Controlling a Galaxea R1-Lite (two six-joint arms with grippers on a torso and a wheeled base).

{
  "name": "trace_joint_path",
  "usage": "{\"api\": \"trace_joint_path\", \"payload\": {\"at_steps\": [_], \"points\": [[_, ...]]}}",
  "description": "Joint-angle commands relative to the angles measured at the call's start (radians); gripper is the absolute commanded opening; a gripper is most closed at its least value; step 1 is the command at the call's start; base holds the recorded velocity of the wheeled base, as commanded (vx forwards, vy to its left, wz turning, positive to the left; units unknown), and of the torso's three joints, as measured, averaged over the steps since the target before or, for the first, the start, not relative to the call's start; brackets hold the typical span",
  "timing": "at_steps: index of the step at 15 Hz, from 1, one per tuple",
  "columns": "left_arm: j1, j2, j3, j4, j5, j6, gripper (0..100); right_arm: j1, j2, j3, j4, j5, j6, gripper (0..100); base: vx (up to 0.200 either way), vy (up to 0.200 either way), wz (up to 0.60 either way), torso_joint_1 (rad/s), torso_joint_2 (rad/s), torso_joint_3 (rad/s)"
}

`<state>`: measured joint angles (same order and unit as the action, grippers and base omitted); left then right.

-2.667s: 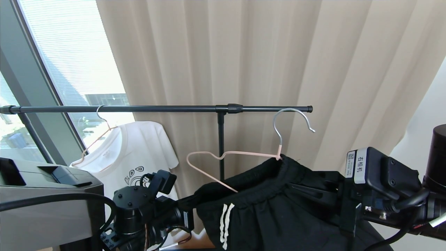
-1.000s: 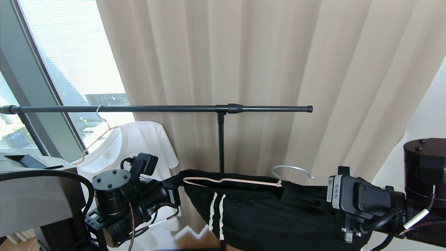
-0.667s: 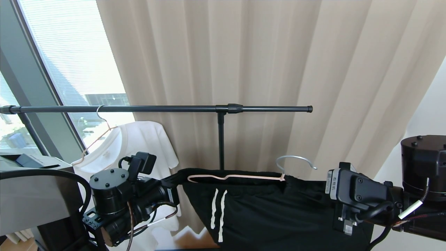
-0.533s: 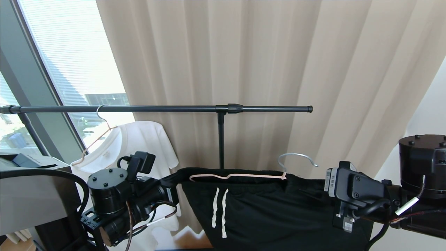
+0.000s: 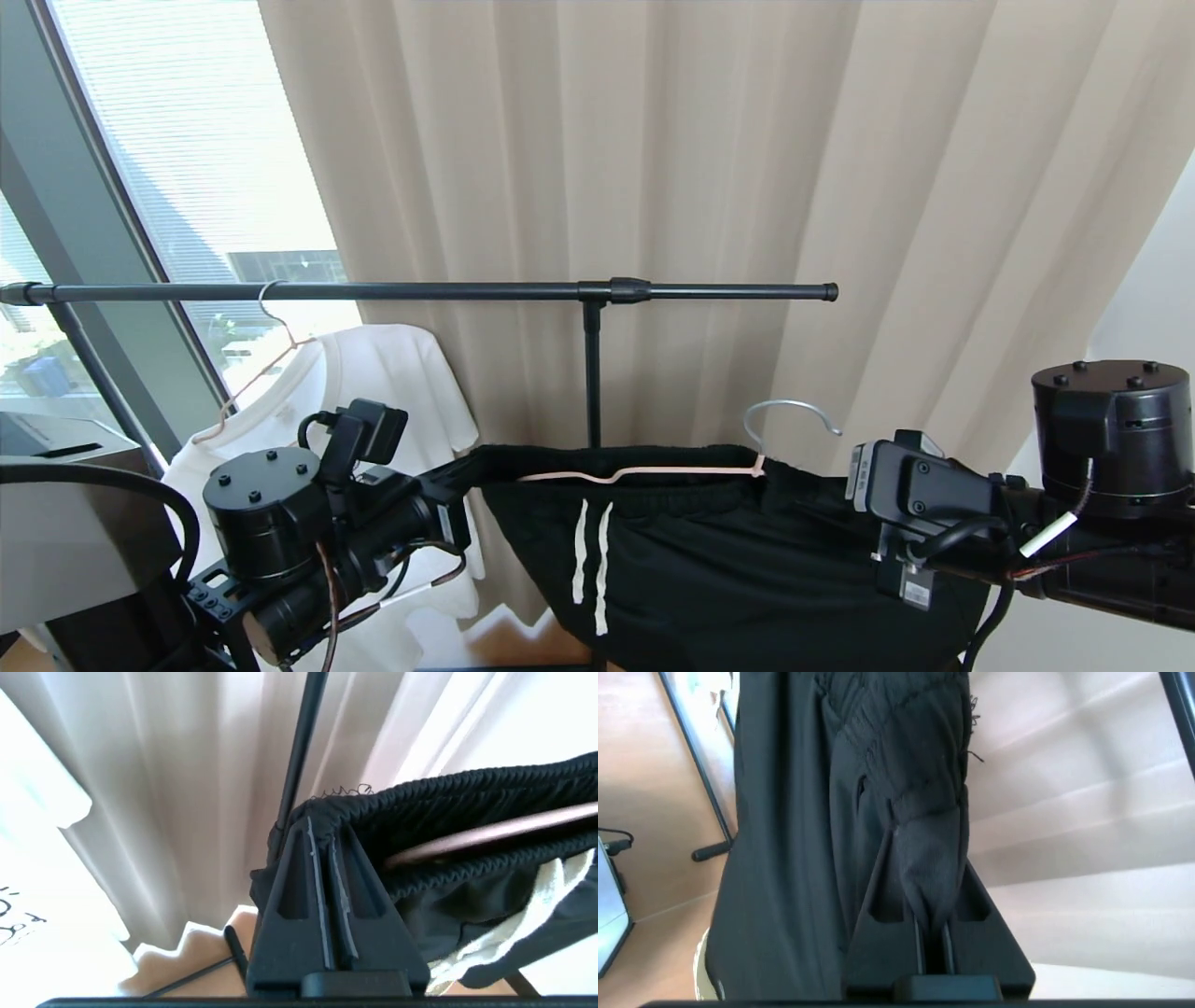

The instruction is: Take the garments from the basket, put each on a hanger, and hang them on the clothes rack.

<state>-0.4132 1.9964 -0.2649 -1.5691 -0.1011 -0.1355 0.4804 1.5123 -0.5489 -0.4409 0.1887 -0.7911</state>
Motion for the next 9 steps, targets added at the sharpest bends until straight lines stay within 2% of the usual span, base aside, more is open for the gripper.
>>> {"api": "trace_joint_path", "payload": {"at_steps": [1,3,6,7,9], "points": [[-0.003,-0.051,-0.002,-0.002,0.000,0.014,0,0.000,0.019,-0.008,-0.001,-0.003,0.001,0,0.000,0.000,0.00,0.000,0.00,0.000],[-0.009,-0.119,-0.030,0.101,0.000,0.027,0,0.000,0.032,-0.022,-0.002,-0.020,0.004,0,0.000,0.000,0.00,0.000,0.00,0.000],[-0.021,-0.223,-0.083,0.320,0.003,0.099,0,0.037,0.052,-0.042,-0.004,-0.069,0.038,0,0.000,0.000,0.00,0.000,0.00,0.000],[-0.021,-0.246,-0.096,0.362,0.004,0.109,0,0.046,0.052,-0.045,-0.004,-0.074,0.056,0,0.000,0.000,0.00,0.000,0.00,0.000],[-0.024,-0.360,-0.175,0.601,0.011,0.148,0,0.090,0.060,-0.059,-0.002,-0.107,0.141,0,0.000,0.000,0.00,0.000,0.00,0.000]]}}
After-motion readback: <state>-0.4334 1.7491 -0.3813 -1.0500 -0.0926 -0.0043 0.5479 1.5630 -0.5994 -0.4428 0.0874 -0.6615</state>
